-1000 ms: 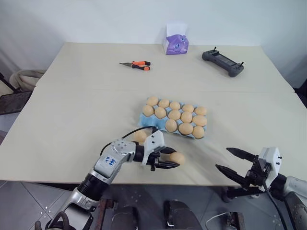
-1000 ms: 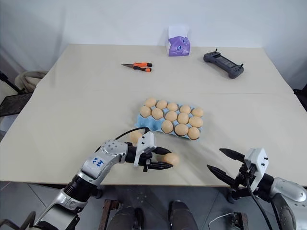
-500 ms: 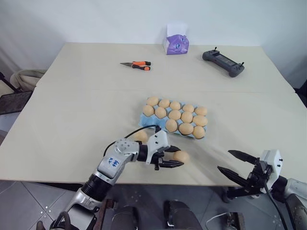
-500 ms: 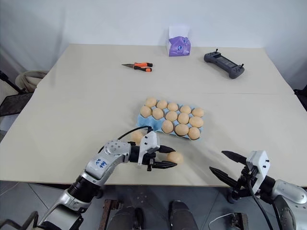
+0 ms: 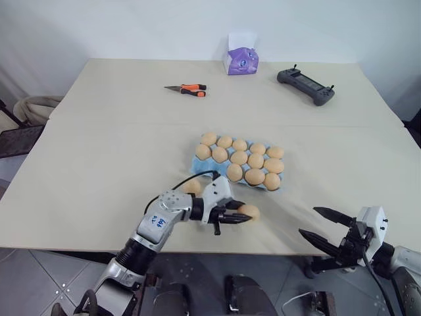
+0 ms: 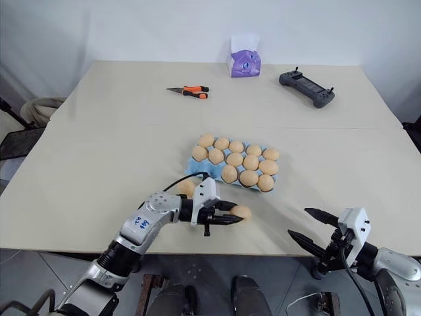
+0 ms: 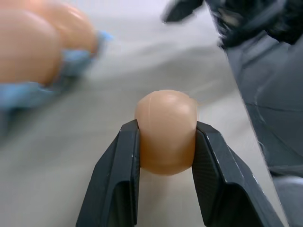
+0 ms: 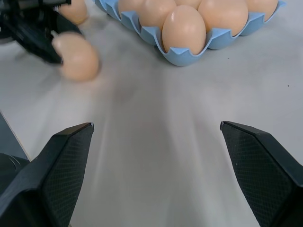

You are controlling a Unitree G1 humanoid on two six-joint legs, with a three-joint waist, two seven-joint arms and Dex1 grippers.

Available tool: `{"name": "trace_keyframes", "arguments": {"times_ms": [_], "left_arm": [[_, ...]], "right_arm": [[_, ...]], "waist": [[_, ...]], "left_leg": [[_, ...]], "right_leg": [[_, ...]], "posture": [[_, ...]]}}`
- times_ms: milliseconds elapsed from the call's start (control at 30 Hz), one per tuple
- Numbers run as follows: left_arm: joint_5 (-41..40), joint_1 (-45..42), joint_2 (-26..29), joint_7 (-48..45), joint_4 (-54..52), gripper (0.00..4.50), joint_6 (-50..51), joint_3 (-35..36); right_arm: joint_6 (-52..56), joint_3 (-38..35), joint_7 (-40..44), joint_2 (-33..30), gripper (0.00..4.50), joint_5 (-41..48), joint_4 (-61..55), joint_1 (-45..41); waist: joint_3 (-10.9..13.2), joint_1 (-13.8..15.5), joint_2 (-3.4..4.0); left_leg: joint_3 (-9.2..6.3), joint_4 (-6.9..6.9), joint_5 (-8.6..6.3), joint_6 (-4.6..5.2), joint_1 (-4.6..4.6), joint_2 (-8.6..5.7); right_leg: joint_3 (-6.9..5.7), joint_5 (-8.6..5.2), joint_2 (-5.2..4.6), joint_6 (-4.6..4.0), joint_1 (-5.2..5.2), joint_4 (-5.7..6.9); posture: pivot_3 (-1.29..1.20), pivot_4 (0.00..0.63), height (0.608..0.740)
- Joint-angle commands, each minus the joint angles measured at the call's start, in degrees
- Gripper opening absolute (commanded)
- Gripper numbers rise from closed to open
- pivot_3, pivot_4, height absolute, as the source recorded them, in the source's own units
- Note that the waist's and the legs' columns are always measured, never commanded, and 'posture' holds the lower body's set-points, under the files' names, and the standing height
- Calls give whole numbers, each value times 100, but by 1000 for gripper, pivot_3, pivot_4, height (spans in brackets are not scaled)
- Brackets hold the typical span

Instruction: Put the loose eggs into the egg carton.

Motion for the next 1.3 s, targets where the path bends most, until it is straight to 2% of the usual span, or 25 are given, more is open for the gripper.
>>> {"name": "trace_keyframes", "arguments": {"times_ms": [33, 133, 300, 733, 867, 1067, 1100, 1300], "left_arm": [[-334, -255, -106, 359, -391, 1234, 137, 585], [-379, -508, -76, 847, -321, 1234, 374, 1092], [-156, -682, 87, 1237, 52, 1234, 327, 1292], [19, -761, 150, 1078, 560, 1234, 63, 957], [-29, -749, 235, 977, 479, 2374, 218, 954], [-97, -719, 399, 908, 133, 4314, 379, 1020], [-113, -709, 428, 904, 60, 4457, 396, 1036], [-531, -279, 925, 494, -709, 4457, 158, 1528]], "right_arm": [[-69, -163, 11, -21, 4500, 6, -65, 16], [-69, -142, 18, -27, 4500, -6, -28, -28], [-72, -111, 33, -14, 4500, -30, 17, -94], [-36, -156, -14, -11, 4500, -34, -73, -78], [-35, -159, -37, -14, 4500, -34, -75, -72], [-34, -106, -36, -16, 4500, -50, -27, -160], [-34, -98, -30, -18, 4500, -53, -16, -179], [-5, -42, 16, -28, 4500, -64, 21, -310]], "waist": [[0, 4, 0], [0, 8, 0], [0, 4, 0], [0, 10, 0], [0, 5, 0], [0, 1, 0], [0, 1, 0], [0, -20, 2]], "left_leg": [[0, 1, 0, 0, 0, 0], [0, 1, 0, 1, -1, -1], [1, -3, 1, -4, 1, -1], [2, -2, 2, -7, -1, -1], [3, -1, 1, -7, -1, -1], [3, -1, 2, -6, 0, -1], [3, -2, 2, -6, 0, 0], [5, -5, 2, -10, 1, 2]], "right_leg": [[0, 0, 0, 0, 0, 0], [0, 1, 0, 2, 0, -1], [-1, 2, 2, 4, 0, -2], [-2, 2, 2, 4, -1, -3], [-1, 2, 1, 4, -1, -2], [-1, 2, 1, 4, -1, 0], [-1, 2, 1, 4, -2, -1], [0, 2, 2, 3, -3, -1]], "posture": [[0, 150, 740], [0, 150, 740], [0, 150, 740], [0, 150, 740], [0, 150, 740], [0, 150, 740], [0, 150, 740], [0, 150, 740]]}}
